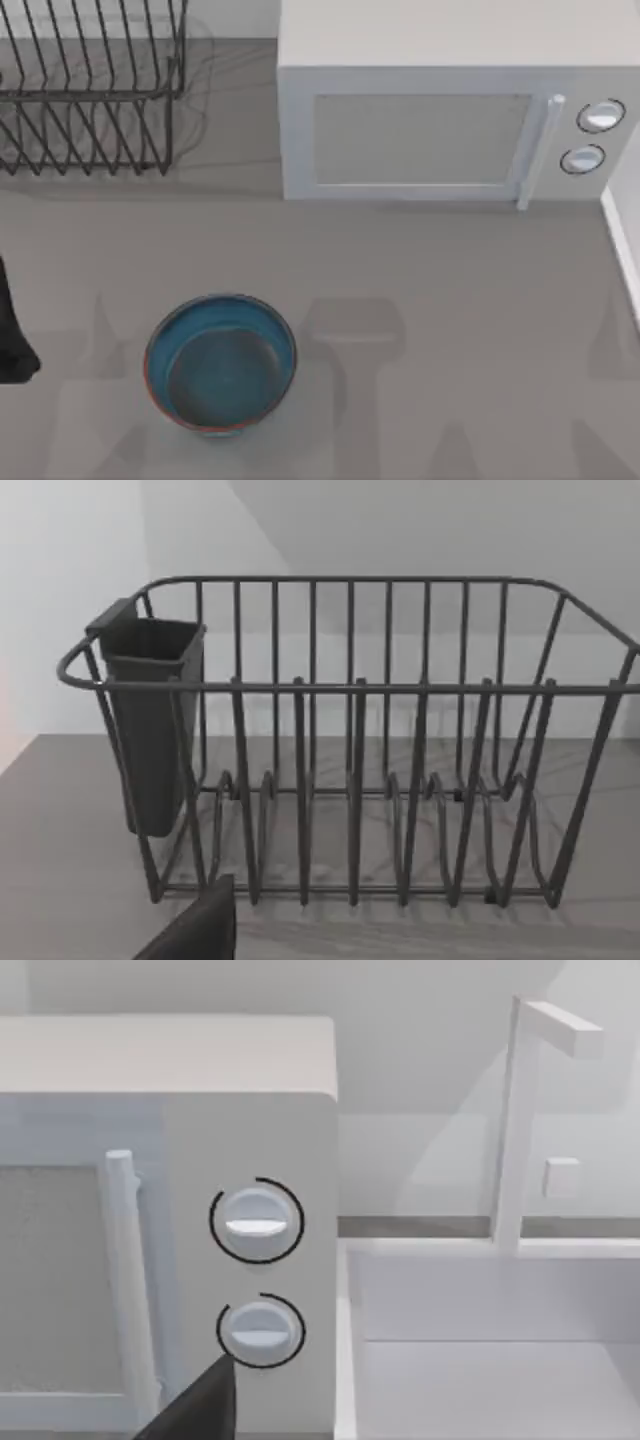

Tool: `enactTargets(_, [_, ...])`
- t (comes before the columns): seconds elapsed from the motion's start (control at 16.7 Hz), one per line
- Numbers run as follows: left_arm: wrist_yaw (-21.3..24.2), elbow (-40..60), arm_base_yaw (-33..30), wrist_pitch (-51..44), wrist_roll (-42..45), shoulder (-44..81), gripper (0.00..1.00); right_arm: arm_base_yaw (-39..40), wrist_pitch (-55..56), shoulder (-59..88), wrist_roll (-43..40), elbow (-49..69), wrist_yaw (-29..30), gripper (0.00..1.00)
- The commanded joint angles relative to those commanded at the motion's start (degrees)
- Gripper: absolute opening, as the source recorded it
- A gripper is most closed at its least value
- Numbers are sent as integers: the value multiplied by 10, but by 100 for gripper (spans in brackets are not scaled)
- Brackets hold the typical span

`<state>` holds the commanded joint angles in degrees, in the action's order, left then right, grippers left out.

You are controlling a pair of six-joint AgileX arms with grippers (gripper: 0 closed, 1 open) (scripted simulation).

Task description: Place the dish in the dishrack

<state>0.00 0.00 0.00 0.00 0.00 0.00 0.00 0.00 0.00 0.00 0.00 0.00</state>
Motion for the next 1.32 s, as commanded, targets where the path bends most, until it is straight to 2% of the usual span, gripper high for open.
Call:
enactTargets(0.24, [1, 18, -10, -15, -10, 18, 100, 0, 0, 0, 0, 0, 0, 100])
enactTargets(0.48, [1, 123, -64, -98, -62, 126, 100, 0, 0, 0, 0, 0, 0, 100])
enactTargets(0.66, [1, 244, -123, -192, -120, 271, 100, 0, 0, 0, 0, 0, 0, 100])
enactTargets(1.08, [-1, 557, -282, -453, -273, 693, 100, 0, 0, 0, 0, 0, 0, 100])
enactTargets(1.32, [-1, 713, -363, -583, -351, 884, 100, 0, 0, 0, 0, 0, 0, 100])
